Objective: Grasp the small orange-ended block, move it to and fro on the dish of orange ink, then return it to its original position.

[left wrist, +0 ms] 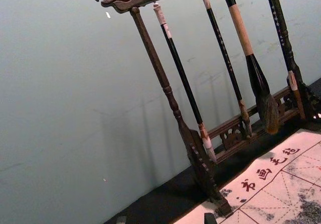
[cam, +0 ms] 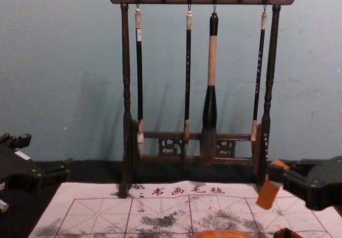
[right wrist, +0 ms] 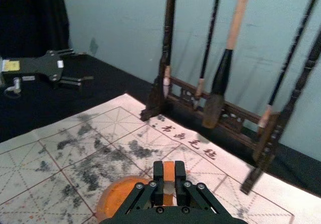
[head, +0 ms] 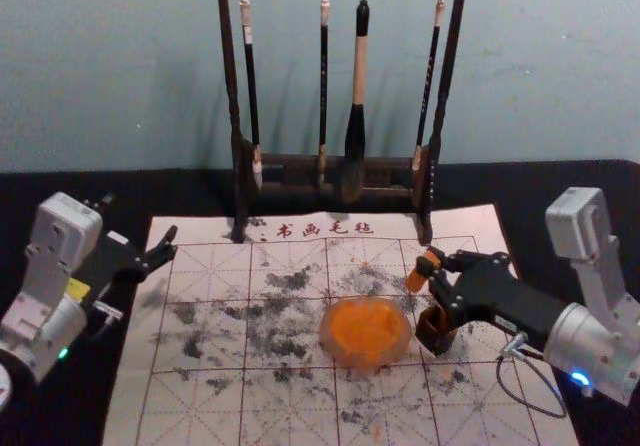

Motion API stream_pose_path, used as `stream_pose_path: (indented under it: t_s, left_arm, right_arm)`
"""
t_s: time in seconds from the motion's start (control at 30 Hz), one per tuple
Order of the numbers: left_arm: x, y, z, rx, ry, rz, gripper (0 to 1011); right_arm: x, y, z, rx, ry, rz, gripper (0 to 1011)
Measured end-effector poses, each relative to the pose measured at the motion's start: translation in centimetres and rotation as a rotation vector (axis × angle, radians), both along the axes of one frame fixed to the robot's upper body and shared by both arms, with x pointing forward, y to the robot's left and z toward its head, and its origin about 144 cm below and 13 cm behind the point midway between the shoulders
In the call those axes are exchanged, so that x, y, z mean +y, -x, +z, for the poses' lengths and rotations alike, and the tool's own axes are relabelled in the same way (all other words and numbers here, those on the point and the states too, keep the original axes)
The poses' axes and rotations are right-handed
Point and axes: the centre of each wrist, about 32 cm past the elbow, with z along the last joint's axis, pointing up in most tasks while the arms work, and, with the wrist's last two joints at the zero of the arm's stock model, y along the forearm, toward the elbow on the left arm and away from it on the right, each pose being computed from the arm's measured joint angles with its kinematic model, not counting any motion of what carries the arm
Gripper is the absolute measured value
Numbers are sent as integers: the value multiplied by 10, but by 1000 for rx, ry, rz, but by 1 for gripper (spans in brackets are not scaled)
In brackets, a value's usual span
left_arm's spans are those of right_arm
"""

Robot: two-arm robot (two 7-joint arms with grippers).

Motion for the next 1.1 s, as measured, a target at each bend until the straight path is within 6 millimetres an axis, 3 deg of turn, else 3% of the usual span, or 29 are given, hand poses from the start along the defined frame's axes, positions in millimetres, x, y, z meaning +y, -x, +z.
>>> stream_pose_path:
  t_s: [1.1]
  left_arm:
    - [0,0,0,0,0,0,1001]
  right_arm:
    - [30,-16,-9,62,169,200,79]
